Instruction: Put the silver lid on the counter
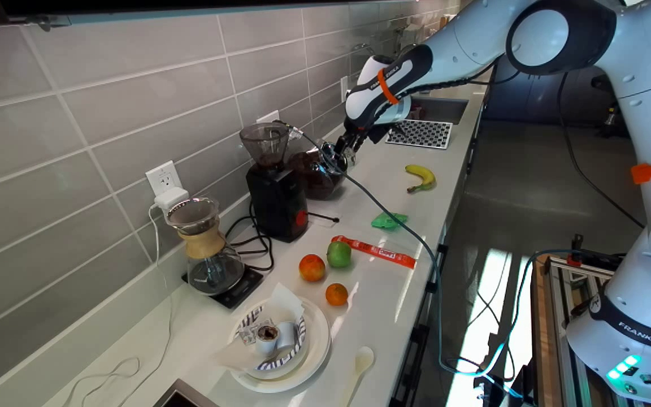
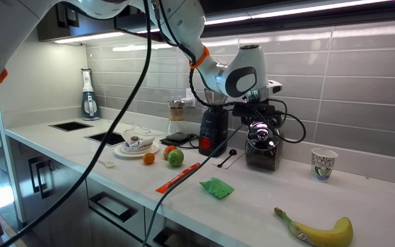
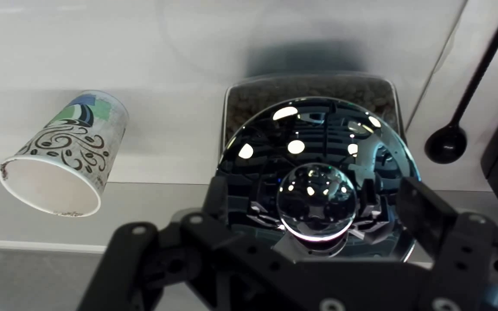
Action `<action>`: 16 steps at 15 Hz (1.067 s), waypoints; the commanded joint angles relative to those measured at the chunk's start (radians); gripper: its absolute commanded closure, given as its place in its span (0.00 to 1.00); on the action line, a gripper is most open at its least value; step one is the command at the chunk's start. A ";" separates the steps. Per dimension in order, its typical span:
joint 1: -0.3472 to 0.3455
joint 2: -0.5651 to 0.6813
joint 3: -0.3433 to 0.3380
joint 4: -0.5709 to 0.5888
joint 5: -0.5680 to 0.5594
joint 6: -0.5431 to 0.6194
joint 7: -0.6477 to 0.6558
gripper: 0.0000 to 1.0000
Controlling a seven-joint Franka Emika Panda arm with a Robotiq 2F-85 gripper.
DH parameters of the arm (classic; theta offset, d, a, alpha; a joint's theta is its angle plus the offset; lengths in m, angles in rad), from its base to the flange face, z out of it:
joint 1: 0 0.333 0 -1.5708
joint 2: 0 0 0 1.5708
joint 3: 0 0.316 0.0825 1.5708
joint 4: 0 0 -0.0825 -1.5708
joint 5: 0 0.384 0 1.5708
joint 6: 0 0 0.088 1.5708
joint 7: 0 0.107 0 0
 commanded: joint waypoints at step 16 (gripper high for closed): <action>-0.003 0.053 0.011 0.053 -0.010 0.010 0.021 0.79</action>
